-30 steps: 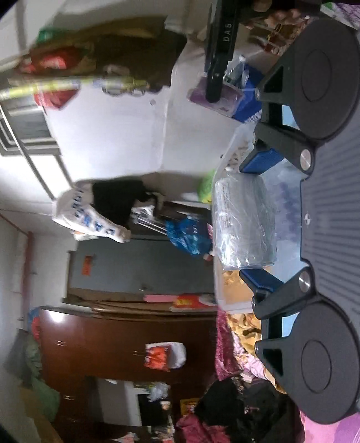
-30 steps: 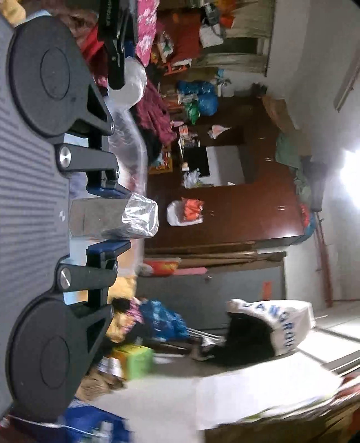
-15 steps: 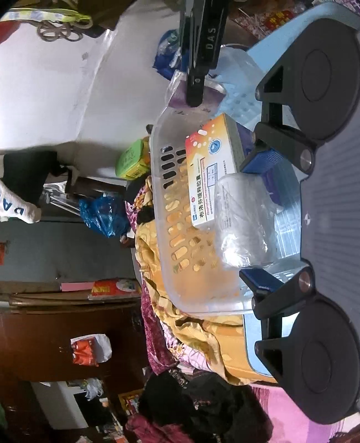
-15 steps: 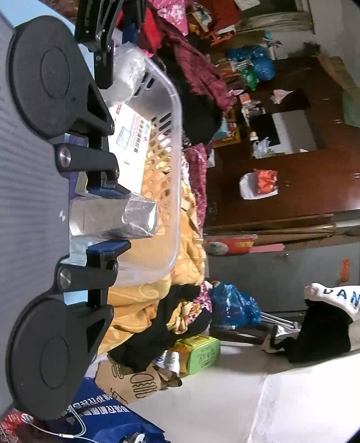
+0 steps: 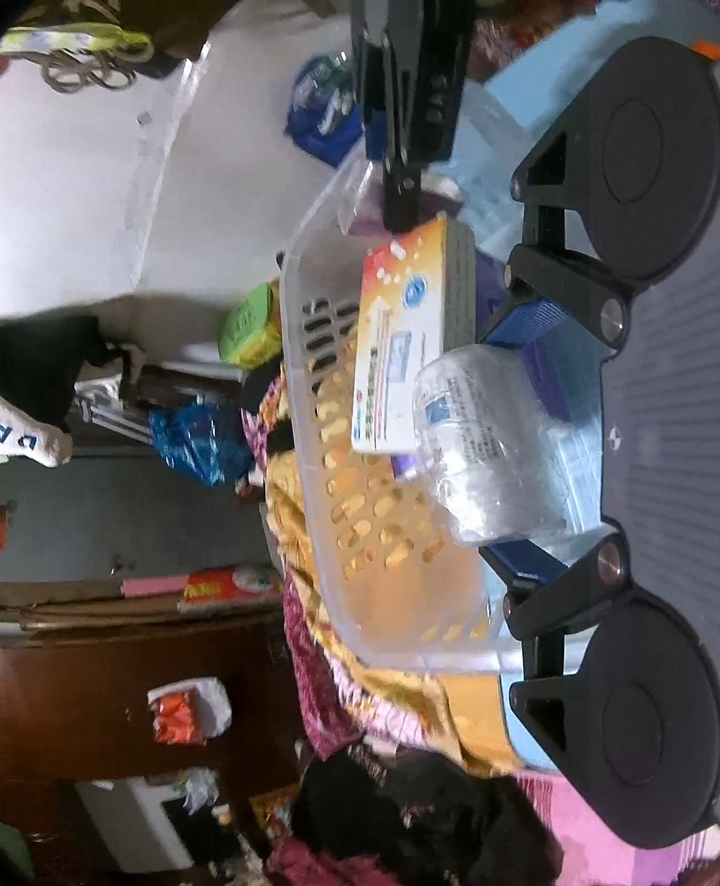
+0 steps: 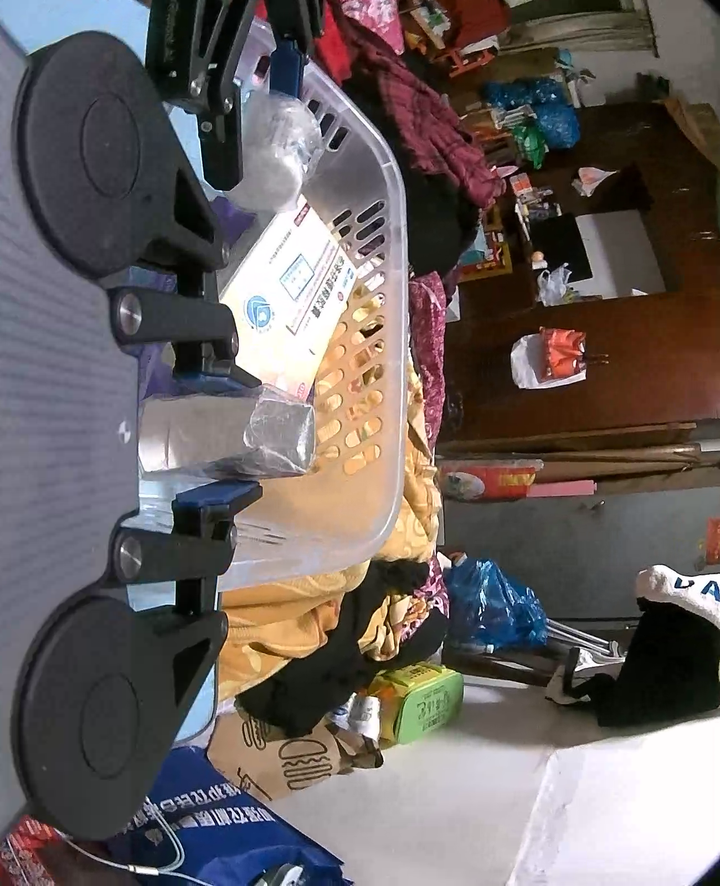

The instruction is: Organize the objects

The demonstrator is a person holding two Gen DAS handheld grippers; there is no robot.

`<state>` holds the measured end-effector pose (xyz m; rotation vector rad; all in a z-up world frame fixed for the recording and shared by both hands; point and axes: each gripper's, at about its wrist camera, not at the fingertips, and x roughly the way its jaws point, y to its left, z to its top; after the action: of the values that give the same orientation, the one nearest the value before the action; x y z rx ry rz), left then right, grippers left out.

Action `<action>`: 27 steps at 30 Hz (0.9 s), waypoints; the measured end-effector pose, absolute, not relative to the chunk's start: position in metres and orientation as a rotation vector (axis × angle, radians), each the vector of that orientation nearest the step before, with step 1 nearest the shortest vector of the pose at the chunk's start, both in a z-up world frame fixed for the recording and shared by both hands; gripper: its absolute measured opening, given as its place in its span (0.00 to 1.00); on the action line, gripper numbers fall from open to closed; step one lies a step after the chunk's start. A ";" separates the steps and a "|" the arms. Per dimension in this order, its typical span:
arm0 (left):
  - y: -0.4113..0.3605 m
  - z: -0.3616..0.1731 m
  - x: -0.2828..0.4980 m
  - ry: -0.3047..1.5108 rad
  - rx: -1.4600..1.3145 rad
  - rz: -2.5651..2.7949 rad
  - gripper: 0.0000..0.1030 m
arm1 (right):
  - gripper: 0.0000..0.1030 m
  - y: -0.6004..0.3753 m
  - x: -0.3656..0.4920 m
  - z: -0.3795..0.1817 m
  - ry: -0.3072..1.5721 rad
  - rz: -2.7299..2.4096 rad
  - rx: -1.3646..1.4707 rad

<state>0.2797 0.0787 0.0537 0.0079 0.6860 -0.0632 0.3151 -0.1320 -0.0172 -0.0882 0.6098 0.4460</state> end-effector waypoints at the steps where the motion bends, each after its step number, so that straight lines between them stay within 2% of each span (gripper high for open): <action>1: 0.079 0.054 0.280 0.682 0.008 -0.069 0.76 | 0.40 -0.132 0.315 -0.017 0.607 0.446 -0.085; 5: 0.079 0.056 0.276 0.629 0.032 -0.053 0.87 | 0.52 -0.134 0.315 -0.016 0.596 0.457 -0.068; 7: 0.082 0.058 0.269 0.590 0.011 -0.053 0.93 | 0.68 -0.135 0.311 -0.014 0.575 0.461 -0.069; 9: 0.082 0.062 0.256 0.524 0.008 -0.047 0.94 | 0.80 -0.139 0.304 -0.011 0.542 0.468 -0.061; 11: 0.081 0.065 0.235 0.453 0.008 -0.041 0.99 | 0.91 -0.147 0.292 -0.004 0.493 0.486 -0.041; 12: 0.081 0.065 0.220 0.412 0.008 -0.044 1.00 | 1.00 -0.153 0.283 -0.001 0.457 0.484 -0.033; 16: 0.079 0.046 0.165 0.311 -0.012 -0.059 1.00 | 1.00 -0.182 0.233 -0.001 0.326 0.496 -0.006; 21: 0.078 0.003 0.109 0.313 -0.053 -0.023 1.00 | 1.00 -0.225 0.152 -0.048 0.221 0.538 0.048; 27: 0.077 -0.027 0.117 0.398 -0.064 -0.037 1.00 | 1.00 -0.239 0.101 -0.110 0.220 0.574 0.092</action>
<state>0.1169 0.0766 -0.0270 -0.0644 0.3981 -0.0369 0.1010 -0.2393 -0.1103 0.0919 0.2201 0.5743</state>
